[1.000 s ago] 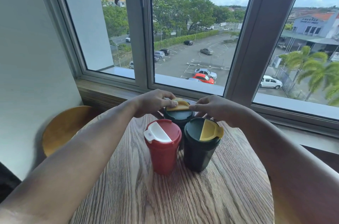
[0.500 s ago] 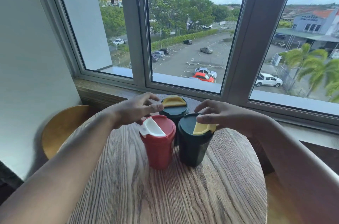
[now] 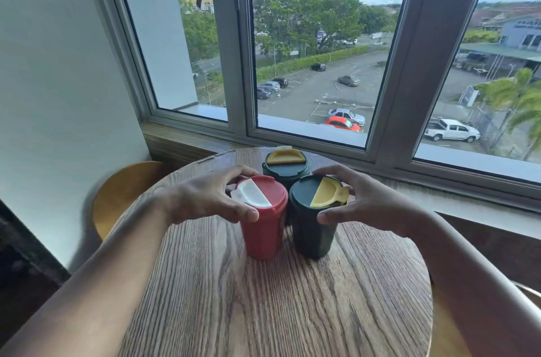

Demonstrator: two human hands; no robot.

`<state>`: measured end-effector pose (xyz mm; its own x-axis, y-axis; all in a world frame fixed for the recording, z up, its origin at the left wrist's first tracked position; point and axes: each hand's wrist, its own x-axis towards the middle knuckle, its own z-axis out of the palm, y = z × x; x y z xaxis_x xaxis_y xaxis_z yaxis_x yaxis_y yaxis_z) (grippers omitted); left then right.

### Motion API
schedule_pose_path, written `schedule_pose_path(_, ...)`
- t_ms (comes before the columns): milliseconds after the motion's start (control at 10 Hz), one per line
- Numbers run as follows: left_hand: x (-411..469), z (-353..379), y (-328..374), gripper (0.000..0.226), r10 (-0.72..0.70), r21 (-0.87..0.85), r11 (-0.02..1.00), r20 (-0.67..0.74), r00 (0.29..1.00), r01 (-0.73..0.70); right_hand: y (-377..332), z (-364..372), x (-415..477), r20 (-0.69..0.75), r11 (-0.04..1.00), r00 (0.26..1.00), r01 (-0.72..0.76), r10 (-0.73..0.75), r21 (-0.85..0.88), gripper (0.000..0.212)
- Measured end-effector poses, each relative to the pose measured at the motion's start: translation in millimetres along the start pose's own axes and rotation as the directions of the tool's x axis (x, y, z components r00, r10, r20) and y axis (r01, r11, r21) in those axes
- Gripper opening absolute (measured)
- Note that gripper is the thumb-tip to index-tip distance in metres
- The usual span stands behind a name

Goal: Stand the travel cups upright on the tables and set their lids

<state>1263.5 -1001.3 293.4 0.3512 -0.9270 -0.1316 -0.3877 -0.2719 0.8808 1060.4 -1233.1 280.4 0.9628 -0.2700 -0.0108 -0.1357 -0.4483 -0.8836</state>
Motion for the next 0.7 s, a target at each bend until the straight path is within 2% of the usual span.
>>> schedule_pose_path(300, -3.9, 6.3, 0.9, 0.074, 0.003, 0.026, 1.0, -0.036, 0.999, -0.002, 0.1, -0.3, -2.3, -0.005, 1.0, 1.0, 0.002, -0.002, -0.03, 0.075)
schedule_pose_path(500, -13.8, 12.0, -6.8, 0.097, 0.014, 0.005, 1.0, -0.094, 0.995, -0.014, 9.9, 0.5, -5.8, -0.045, 0.999, 0.998, 0.034, -0.035, -0.034, 0.079)
schedule_pose_path(600, -20.5, 16.7, -12.4, 0.117, 0.054, -0.01, 0.998, -0.191, 0.98, -0.057, 9.7, 5.3, -8.2, -0.131, 0.998, 0.989, 0.07, -0.068, 0.007, 0.081)
schedule_pose_path(700, -26.8, 25.6, -17.3, 0.119, 0.106, -0.031, 0.992, -0.266, 0.958, -0.118, 11.1, 10.0, -14.5, -0.242, 0.993, 0.964, 0.114, -0.112, -0.006, 0.08)
